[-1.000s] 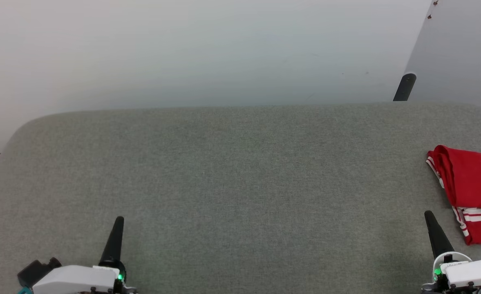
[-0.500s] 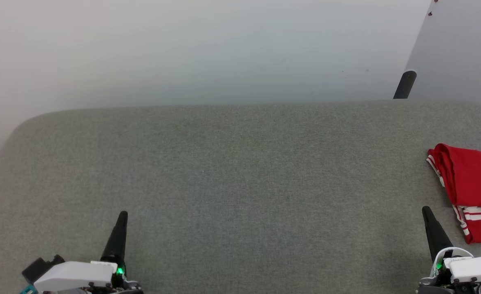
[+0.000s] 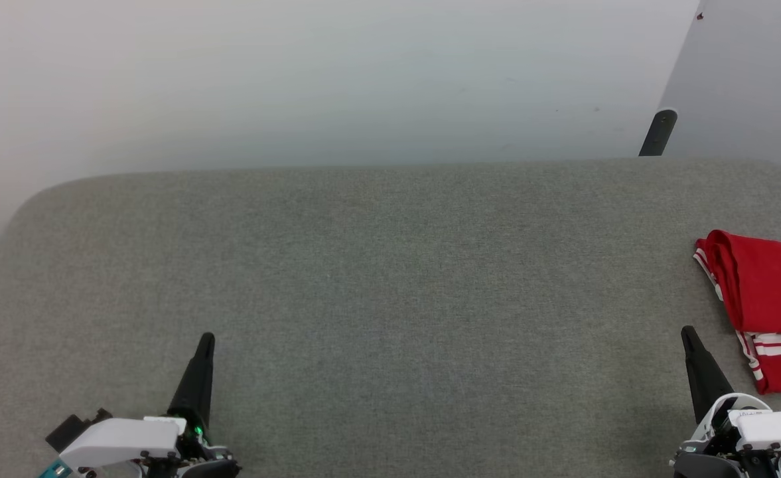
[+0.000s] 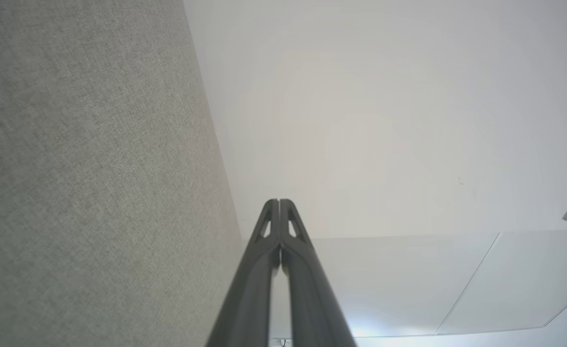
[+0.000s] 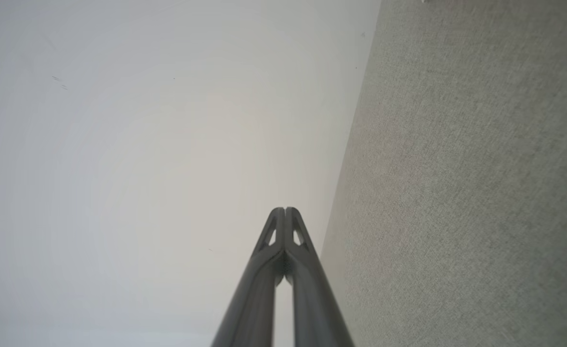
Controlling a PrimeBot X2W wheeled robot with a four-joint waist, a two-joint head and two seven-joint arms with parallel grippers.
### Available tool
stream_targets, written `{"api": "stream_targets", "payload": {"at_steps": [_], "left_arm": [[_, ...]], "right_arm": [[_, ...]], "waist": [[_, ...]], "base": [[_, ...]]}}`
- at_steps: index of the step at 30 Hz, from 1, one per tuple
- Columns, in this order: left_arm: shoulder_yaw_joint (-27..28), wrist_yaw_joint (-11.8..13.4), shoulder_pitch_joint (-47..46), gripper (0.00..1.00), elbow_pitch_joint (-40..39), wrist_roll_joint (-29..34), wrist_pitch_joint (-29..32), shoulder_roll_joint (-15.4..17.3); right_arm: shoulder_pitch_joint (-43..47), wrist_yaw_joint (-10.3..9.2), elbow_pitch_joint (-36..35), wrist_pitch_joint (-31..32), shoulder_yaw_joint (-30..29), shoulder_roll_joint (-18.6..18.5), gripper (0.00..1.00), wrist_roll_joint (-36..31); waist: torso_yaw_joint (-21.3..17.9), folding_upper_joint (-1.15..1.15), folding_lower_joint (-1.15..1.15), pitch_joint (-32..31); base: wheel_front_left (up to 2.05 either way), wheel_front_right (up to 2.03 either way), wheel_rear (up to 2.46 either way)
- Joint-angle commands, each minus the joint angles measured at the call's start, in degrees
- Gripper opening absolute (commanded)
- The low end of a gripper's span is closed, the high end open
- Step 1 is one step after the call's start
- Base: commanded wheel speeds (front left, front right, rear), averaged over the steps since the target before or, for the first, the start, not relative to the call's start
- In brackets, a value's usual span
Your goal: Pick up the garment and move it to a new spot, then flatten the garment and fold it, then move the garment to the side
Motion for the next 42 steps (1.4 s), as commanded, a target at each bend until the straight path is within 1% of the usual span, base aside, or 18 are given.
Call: {"api": "stream_targets", "payload": {"at_steps": [1,8,42], "left_arm": [[0.23,-0.19,-0.62,0.0,0.01,-1.02,0.29,-0.14],[0.31,-0.2,-1.05,0.0,0.09,-3.25,0.96,-0.5],[0.28,-0.2,-0.98,0.0,0.08,-3.1,0.93,-0.43]], "right_arm": [[-0.86,-0.02,0.04,0.21,-0.12,0.23,0.0,1.14],[-1.36,-0.02,0.24,0.71,-0.21,0.55,0.0,3.68],[-1.01,-0.02,0.24,0.69,-0.16,0.49,0.0,3.47]], "waist": [[-0.01,0.0,0.0,0.04],[-0.04,0.0,0.0,0.27],[-0.04,0.0,0.0,0.27]], "base": [[0.0,0.0,0.0],[0.0,0.0,0.0],[0.0,0.0,0.0]]}}
